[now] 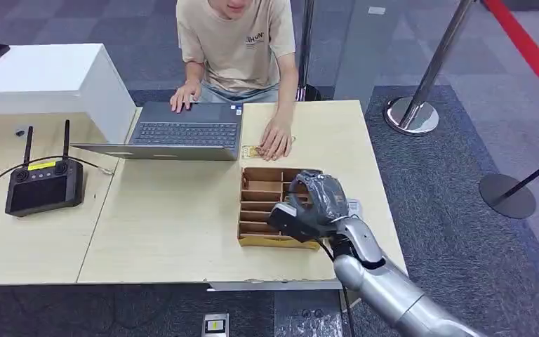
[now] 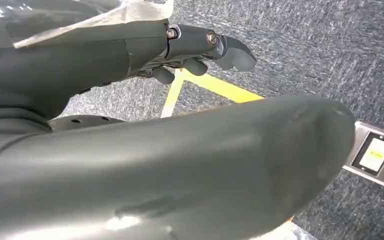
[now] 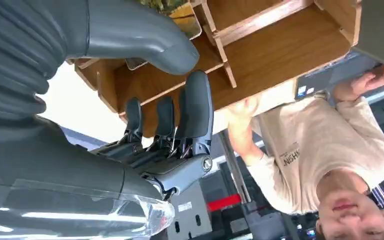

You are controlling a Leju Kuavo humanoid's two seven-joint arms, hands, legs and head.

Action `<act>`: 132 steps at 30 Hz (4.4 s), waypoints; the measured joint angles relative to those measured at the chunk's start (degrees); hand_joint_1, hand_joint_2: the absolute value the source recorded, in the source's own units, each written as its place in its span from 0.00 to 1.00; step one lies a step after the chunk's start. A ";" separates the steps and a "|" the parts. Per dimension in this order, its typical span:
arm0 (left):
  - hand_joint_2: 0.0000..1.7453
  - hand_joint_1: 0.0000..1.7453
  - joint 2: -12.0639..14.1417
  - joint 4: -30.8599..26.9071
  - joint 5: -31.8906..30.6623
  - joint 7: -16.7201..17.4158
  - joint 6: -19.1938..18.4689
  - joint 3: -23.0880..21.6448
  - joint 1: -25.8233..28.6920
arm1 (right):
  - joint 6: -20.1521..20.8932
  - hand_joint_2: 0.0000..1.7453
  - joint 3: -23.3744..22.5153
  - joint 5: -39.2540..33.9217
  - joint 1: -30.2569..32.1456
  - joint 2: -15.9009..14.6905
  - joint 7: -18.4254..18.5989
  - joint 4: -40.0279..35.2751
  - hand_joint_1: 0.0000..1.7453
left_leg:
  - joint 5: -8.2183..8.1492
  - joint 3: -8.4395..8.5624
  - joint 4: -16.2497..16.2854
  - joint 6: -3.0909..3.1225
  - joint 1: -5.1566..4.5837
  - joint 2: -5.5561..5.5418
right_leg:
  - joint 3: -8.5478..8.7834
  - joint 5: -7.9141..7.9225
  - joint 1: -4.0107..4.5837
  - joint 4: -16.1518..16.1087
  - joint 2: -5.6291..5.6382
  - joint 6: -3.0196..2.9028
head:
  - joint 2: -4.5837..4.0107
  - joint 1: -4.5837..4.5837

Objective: Pass the card to the sensor for recognition and then transmit it.

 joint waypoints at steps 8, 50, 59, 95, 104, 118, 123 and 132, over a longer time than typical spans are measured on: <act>0.00 0.00 -0.13 0.00 -0.15 -0.02 0.00 0.00 -0.01 | 2.38 1.00 0.11 -4.24 -0.26 -0.02 -1.42 1.77 0.51 | 0.00 0.00 0.00 0.00 0.00 0.00 | 0.00 0.00 0.00 0.00 0.00 0.00 | 0.00 0.00; 0.00 0.00 -0.20 0.00 -0.04 -0.07 -0.17 0.00 -0.01 | 4.54 1.00 1.66 -4.74 -1.80 0.11 -2.08 6.19 1.00 | 0.00 -0.01 0.00 0.00 0.00 0.00 | -0.01 0.00 0.00 0.00 0.00 0.00 | 0.00 0.00; 0.00 0.00 -0.20 0.00 -0.02 -0.35 -0.17 0.00 0.00 | 4.87 1.00 2.30 -5.79 -1.83 0.09 -2.80 6.17 1.00 | 0.00 0.00 0.00 0.00 0.00 0.00 | 0.00 0.00 0.00 0.00 0.00 0.00 | 0.00 0.00; 0.00 0.00 -0.20 0.02 -2.16 -0.46 -0.87 -1.53 -0.12 | 10.77 1.00 0.15 -28.70 -17.64 -0.22 -14.03 -10.77 1.00 | 0.00 -0.17 0.00 0.00 0.00 0.02 | -0.16 0.00 0.01 0.02 0.05 0.00 | 0.00 0.02; 0.00 0.00 -0.26 0.02 -3.13 -0.26 -1.57 -2.86 -0.49 | 9.42 1.00 4.10 -14.16 -30.34 4.96 -9.56 4.87 1.00 | 0.01 -0.26 0.00 -0.01 0.01 0.00 | -0.22 0.01 0.02 0.04 0.05 -0.01 | 0.00 0.00; 0.00 0.00 -0.37 0.02 -2.84 0.22 -1.92 -4.15 -1.31 | 3.10 1.00 18.30 22.33 -38.08 12.74 1.12 22.91 1.00 | 0.00 -0.30 0.00 -0.01 0.03 0.01 | -0.31 -0.03 0.03 0.05 0.05 -0.02 | 0.00 -0.02; 0.00 0.00 -0.61 0.02 -2.82 0.24 -1.92 -4.24 -1.27 | -0.88 1.00 19.69 27.32 -38.07 13.31 3.65 24.35 1.00 | 0.00 -0.30 0.00 -0.01 0.02 0.02 | -0.30 -0.03 0.03 0.05 0.05 -0.02 | 0.00 0.00; 0.00 0.00 -0.66 0.02 -2.21 0.24 -1.86 -4.28 -1.00 | -0.48 1.00 20.57 28.68 -37.45 13.55 3.28 25.94 1.00 | 0.00 -0.30 0.00 -0.01 0.02 0.01 | -0.30 -0.02 0.02 0.05 0.05 -0.02 | 0.00 0.00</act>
